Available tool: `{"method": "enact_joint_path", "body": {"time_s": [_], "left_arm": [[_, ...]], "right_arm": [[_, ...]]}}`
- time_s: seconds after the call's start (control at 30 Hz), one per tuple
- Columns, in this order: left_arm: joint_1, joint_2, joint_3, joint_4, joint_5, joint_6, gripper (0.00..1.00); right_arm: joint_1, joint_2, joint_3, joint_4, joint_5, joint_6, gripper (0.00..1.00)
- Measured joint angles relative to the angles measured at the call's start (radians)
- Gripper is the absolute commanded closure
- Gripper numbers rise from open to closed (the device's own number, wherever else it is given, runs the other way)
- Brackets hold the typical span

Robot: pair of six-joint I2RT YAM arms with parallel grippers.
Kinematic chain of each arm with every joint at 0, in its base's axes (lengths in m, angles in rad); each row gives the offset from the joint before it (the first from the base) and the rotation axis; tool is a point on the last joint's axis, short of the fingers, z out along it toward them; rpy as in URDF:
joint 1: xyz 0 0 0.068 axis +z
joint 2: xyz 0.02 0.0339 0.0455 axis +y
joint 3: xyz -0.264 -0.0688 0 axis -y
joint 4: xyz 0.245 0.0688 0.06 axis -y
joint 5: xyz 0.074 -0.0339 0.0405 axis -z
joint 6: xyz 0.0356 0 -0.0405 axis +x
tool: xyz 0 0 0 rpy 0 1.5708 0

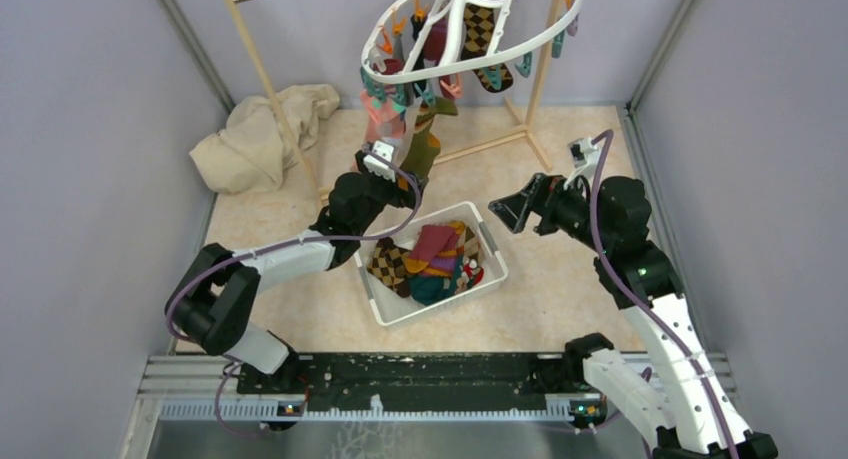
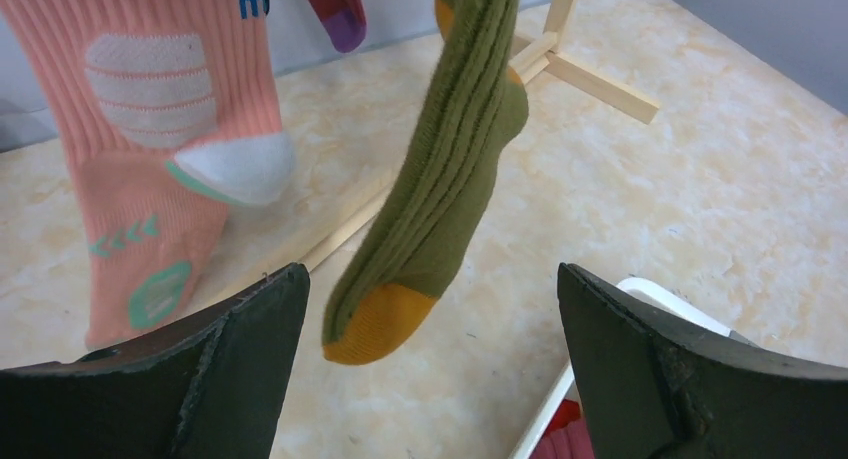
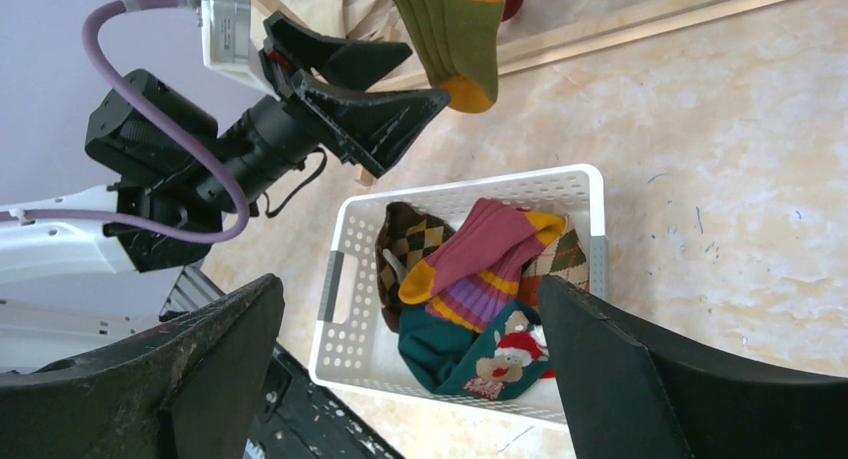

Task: Remove the socks clipped to the hanger
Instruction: Remove the sock from the hanger.

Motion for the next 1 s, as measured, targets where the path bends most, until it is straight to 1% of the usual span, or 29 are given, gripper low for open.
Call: {"method": "enact_joint_path", "body": {"time_s": [0.23,0.33,0.5,0.53,0.6,0.63,0.8,0.87,0.9,1.0], "left_arm": [[0.011,0.069,0.05,0.025,0.05,0.007,0.01],[0.011,0.096,0.068,0.028,0.095,0.006,0.01],[0.011,0.184,0.141,0.039,0.174,-0.001,0.01],[0.011,0.196,0.151,0.04,0.186,-0.005,0.02],[0.011,0.217,0.163,0.047,0.22,-0.017,0.1],[0.011,0.219,0.164,0.047,0.233,-0.024,0.15],[0.01,0.207,0.163,0.044,0.272,-0.055,0.56],[0.007,0.189,0.163,0.028,0.274,-0.06,0.67],[0.004,0.175,0.163,0.01,0.271,-0.06,0.72],[-0.014,0.145,0.177,-0.053,0.243,-0.046,0.8]], "right_arm": [[0.0,0.012,0.0,0.001,-0.001,-0.006,0.02],[0.0,0.026,0.0,0.002,-0.001,-0.006,0.02],[0.0,0.044,0.0,0.011,-0.003,-0.006,0.02],[0.0,0.045,0.0,0.012,-0.003,-0.006,0.02],[0.0,0.045,0.0,0.013,-0.004,-0.006,0.02],[0.0,0.045,0.0,0.014,-0.004,-0.006,0.02],[0.0,0.042,0.001,0.013,-0.003,-0.006,0.02],[0.0,0.04,0.008,0.003,-0.002,-0.01,0.04],[0.0,0.04,0.016,-0.004,-0.001,-0.014,0.04],[0.0,0.04,0.048,-0.012,0.0,-0.024,0.05]]}}
